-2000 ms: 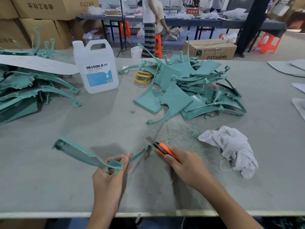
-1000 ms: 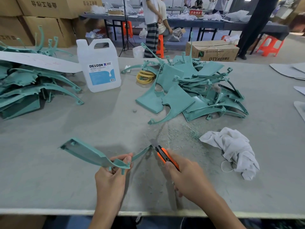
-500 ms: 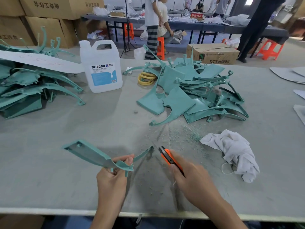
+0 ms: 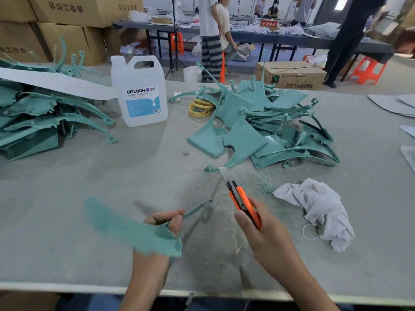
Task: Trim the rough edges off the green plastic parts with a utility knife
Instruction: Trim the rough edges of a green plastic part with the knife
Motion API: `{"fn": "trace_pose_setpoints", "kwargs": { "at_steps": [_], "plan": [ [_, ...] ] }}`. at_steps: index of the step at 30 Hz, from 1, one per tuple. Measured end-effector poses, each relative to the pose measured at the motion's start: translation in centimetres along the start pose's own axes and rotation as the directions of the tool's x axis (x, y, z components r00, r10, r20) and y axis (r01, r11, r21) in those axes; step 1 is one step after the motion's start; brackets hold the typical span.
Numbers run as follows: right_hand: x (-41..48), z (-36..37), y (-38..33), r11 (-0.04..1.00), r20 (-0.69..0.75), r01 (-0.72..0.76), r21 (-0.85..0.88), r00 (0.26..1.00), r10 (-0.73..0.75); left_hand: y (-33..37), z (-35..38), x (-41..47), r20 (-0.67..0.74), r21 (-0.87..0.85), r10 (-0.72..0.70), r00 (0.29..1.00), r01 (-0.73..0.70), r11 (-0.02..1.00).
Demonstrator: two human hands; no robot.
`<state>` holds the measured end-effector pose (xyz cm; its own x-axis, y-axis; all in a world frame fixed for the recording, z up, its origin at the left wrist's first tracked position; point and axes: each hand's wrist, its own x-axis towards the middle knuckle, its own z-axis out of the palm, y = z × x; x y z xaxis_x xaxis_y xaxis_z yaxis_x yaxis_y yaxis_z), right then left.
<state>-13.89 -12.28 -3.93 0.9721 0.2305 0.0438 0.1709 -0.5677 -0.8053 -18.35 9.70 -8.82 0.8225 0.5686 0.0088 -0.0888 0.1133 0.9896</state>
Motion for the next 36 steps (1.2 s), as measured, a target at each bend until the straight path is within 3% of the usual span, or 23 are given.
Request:
{"fn": "trace_pose_setpoints", "kwargs": {
  "at_steps": [4, 8, 10, 11, 12, 14, 16, 19, 24, 28, 30, 33, 36],
  "plan": [
    [-0.7, -0.2, -1.5, 0.941, 0.094, -0.093, 0.327, 0.993, 0.066, 2.4, 0.8, -0.2, 0.069, 0.101, 0.113, 0.991, -0.12, 0.988],
    [-1.8, -0.5, -3.3, 0.846, 0.194, -0.158, 0.509, 0.979, 0.066, 4.7, 0.6, 0.4, 0.14, 0.32, 0.231, 0.963, -0.264, 0.91],
    [-2.6, -0.4, -4.1, 0.805, 0.266, -0.206, 0.557, 0.962, 0.063, 6.2, 0.5, -0.2, 0.226, 0.403, 0.426, 0.876, -0.482, 0.778],
    [-3.1, -0.4, -4.8, 0.795, 0.308, -0.224, 0.564, 0.95, 0.049, 6.2, 0.3, -0.3, 0.289, 0.485, 0.511, 0.809, -0.584, 0.651],
    [-3.6, -0.5, -5.3, 0.799, 0.35, -0.228, 0.556, 0.936, 0.023, 6.1, -0.1, 0.1, 0.374, 0.564, 0.527, 0.763, -0.638, 0.524],
    [-4.5, -0.7, -6.4, 0.824, 0.422, -0.213, 0.525, 0.906, -0.034, 6.2, -0.4, 1.4, 0.426, 0.681, 0.432, 0.795, -0.596, 0.426],
    [-4.8, -0.4, -6.8, 0.861, 0.418, -0.162, 0.483, 0.906, -0.065, 6.3, -0.1, 2.2, 0.381, 0.754, 0.286, 0.879, -0.475, 0.454],
    [-4.1, 1.5, -6.2, 0.886, 0.279, -0.147, 0.44, 0.96, 0.021, 5.7, 0.4, 2.1, 0.282, 0.74, 0.21, 0.936, -0.351, 0.574],
    [-2.2, 4.5, -5.5, 0.793, 0.18, -0.218, 0.568, 0.974, 0.139, 4.9, -0.2, -1.7, 0.143, 0.603, 0.247, 0.958, -0.282, 0.746],
    [-0.8, 5.8, -6.0, 0.753, 0.148, -0.161, 0.639, 0.985, 0.085, 3.2, -2.0, -4.3, 0.371, 0.59, 0.193, 0.908, -0.392, 0.706],
    [-0.3, 6.1, -6.3, 0.697, 0.231, -0.198, 0.689, 0.972, 0.048, 2.6, -2.7, -4.3, 0.414, 0.598, 0.138, 0.9, -0.382, 0.705],
    [0.6, 6.6, -6.6, 0.672, 0.356, -0.249, 0.698, 0.934, -0.024, 2.8, -2.8, -3.9, 0.303, 0.63, 0.146, 0.942, -0.313, 0.711],
    [2.3, 6.7, -6.5, 0.693, 0.327, -0.191, 0.695, 0.943, -0.069, 3.1, -2.7, -3.6, 0.177, 0.628, 0.204, 0.963, -0.27, 0.73]
  ]
}}
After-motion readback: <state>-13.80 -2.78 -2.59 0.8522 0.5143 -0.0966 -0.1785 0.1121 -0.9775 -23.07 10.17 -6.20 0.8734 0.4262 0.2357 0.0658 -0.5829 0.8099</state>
